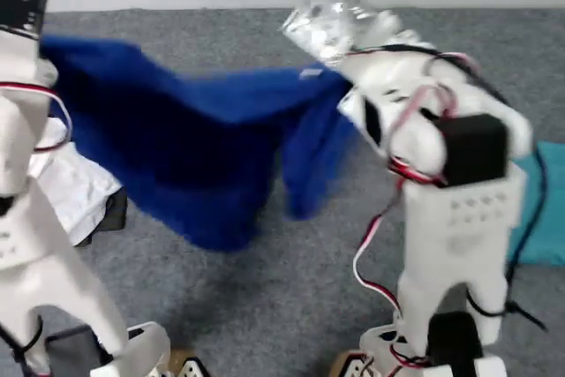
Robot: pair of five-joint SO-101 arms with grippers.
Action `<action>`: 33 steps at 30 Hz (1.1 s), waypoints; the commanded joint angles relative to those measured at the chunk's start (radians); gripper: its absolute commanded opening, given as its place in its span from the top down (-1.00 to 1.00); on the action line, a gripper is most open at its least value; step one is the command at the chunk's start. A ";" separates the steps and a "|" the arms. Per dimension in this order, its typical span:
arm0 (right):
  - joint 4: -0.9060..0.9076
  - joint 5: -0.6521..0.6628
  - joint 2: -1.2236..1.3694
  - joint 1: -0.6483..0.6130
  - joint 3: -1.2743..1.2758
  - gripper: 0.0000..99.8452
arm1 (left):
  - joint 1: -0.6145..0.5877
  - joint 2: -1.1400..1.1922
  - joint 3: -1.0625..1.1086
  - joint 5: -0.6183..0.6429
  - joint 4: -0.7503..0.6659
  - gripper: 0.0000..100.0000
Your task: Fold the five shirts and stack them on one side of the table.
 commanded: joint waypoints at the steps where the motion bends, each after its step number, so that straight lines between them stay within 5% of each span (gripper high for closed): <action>1: -0.044 0.025 -0.039 0.071 -0.126 0.98 | 0.006 -0.043 -0.113 0.011 -0.098 0.97; 13: -0.004 0.081 -0.042 0.111 -0.434 0.98 | 0.060 -0.044 -0.360 0.008 -0.020 0.97; 22: 0.222 0.129 -0.053 0.245 -0.697 0.98 | 0.103 -0.044 -0.717 -0.161 0.178 0.97; 27: 0.222 0.164 -0.143 0.311 -0.562 0.98 | 0.103 -0.044 -0.806 -0.226 0.226 0.97; 33: 0.220 0.222 -0.309 0.311 -0.110 0.98 | 0.109 -0.034 -0.766 -0.226 0.227 0.97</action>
